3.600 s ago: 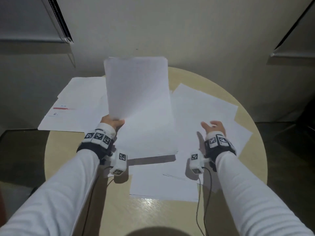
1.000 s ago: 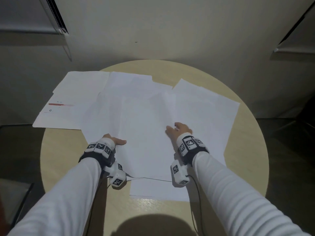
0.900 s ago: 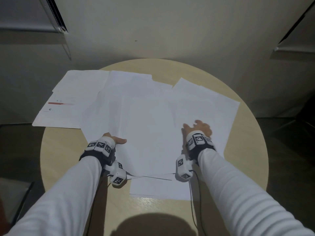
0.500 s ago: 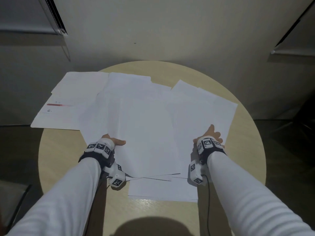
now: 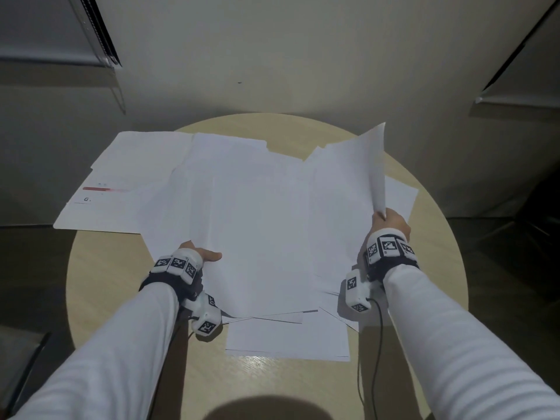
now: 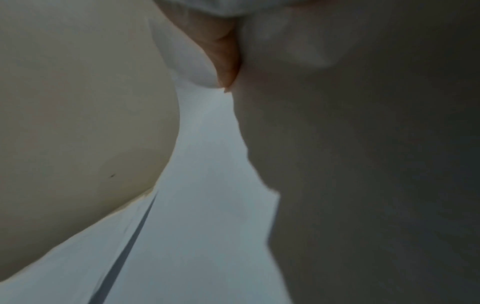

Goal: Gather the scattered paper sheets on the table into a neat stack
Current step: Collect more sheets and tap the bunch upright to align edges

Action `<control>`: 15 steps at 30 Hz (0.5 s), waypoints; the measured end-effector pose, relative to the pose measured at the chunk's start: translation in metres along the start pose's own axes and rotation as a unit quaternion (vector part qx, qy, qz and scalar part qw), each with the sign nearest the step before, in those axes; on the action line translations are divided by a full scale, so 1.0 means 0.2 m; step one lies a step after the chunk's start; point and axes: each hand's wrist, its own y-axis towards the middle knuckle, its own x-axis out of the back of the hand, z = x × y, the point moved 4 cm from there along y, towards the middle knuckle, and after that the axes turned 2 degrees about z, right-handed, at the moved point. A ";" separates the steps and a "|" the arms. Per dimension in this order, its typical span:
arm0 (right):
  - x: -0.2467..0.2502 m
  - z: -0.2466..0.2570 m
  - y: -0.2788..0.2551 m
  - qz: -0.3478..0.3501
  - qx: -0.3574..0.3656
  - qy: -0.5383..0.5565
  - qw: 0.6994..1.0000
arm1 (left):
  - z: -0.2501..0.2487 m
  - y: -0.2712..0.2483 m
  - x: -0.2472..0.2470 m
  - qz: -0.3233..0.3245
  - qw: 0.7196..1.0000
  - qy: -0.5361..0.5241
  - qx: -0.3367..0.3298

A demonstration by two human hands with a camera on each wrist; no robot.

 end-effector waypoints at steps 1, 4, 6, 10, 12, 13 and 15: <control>0.02 0.01 0.00 -0.014 0.010 0.014 1.000 | 0.00 0.00 0.00 0.001 1.000 0.000 0.002; 0.07 0.07 -0.01 -0.056 0.040 0.055 0.996 | 0.01 0.02 0.00 0.007 1.000 0.001 0.001; 0.11 0.14 -0.04 -0.096 0.066 0.096 0.989 | 0.01 0.03 0.00 0.006 1.000 -0.001 -0.001; 0.23 0.30 -0.08 -0.168 0.118 0.244 0.948 | 0.02 0.04 -0.01 0.000 1.000 -0.007 0.006; 0.30 0.39 -0.10 -0.184 0.144 0.310 0.921 | 0.02 0.05 -0.01 -0.005 1.000 -0.006 0.007; 0.33 0.44 -0.10 -0.190 0.157 0.345 0.906 | 0.01 0.04 -0.01 -0.004 1.000 -0.003 0.006; 0.37 0.52 -0.11 -0.197 0.166 0.415 0.873 | 0.01 0.04 -0.01 -0.001 1.000 -0.002 0.003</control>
